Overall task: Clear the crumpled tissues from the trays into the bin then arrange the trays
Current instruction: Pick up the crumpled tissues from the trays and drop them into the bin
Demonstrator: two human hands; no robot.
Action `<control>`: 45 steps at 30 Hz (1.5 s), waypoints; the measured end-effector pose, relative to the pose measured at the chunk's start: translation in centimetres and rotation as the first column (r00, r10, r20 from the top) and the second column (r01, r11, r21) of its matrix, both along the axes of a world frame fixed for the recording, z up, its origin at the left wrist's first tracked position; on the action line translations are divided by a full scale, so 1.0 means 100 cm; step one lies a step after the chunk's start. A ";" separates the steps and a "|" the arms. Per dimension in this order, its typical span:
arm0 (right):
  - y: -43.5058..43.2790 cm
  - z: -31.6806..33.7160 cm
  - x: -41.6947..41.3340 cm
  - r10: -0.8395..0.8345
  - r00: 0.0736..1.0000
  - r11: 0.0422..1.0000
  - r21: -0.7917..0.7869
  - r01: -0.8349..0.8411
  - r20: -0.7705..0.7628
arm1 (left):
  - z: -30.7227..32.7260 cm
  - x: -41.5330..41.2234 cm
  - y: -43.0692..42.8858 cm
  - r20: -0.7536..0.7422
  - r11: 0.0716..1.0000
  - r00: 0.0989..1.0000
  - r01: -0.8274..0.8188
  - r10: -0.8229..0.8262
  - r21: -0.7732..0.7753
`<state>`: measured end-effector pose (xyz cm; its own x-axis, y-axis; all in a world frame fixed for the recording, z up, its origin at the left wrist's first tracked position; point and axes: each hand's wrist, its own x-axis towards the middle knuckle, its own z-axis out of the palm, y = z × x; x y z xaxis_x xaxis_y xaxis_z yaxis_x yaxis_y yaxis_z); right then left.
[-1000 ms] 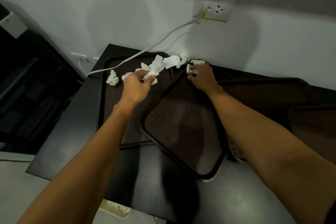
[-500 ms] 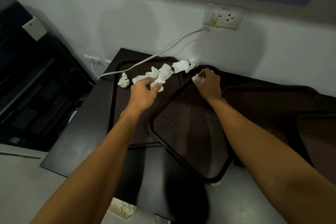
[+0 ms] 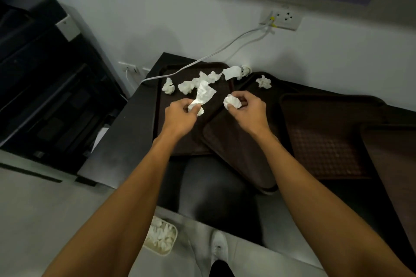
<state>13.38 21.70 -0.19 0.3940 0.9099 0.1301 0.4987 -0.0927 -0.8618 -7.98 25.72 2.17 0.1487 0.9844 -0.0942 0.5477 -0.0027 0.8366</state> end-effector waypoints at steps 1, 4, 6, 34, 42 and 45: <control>-0.007 0.002 -0.012 0.012 1.000 1.000 0.001 -0.012 -0.016 | 0.001 -0.008 -0.008 0.002 1.000 1.000 -0.003 0.004 -0.001; -0.027 0.007 -0.050 0.063 0.997 0.998 0.010 -0.063 -0.039 | 0.003 -0.039 -0.032 -0.001 1.000 1.000 -0.024 0.024 0.001; -0.041 0.010 -0.076 0.085 0.994 0.996 0.020 -0.084 -0.063 | 0.003 -0.064 -0.049 0.001 0.999 0.999 -0.044 0.044 0.003; -0.178 -0.102 -0.353 0.472 0.856 0.845 -0.168 -0.508 -0.210 | -0.124 -0.320 -0.238 -0.095 0.823 0.843 -0.537 0.529 -0.186; -0.173 -0.215 -0.351 0.495 0.843 0.772 -0.338 -0.538 -0.210 | -0.223 -0.325 -0.259 -0.164 0.744 0.798 -0.601 0.580 -0.291; -0.174 -0.266 -0.348 0.511 0.839 0.742 -0.397 -0.540 -0.186 | -0.269 -0.326 -0.266 -0.167 0.708 0.781 -0.619 0.602 -0.339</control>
<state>-21.38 4.35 -26.83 -0.1688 0.9331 -0.3176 0.5243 -0.1879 -0.8306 -40.53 -0.89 -24.72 -0.4852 0.7520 -0.4462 0.3570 0.6362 0.6840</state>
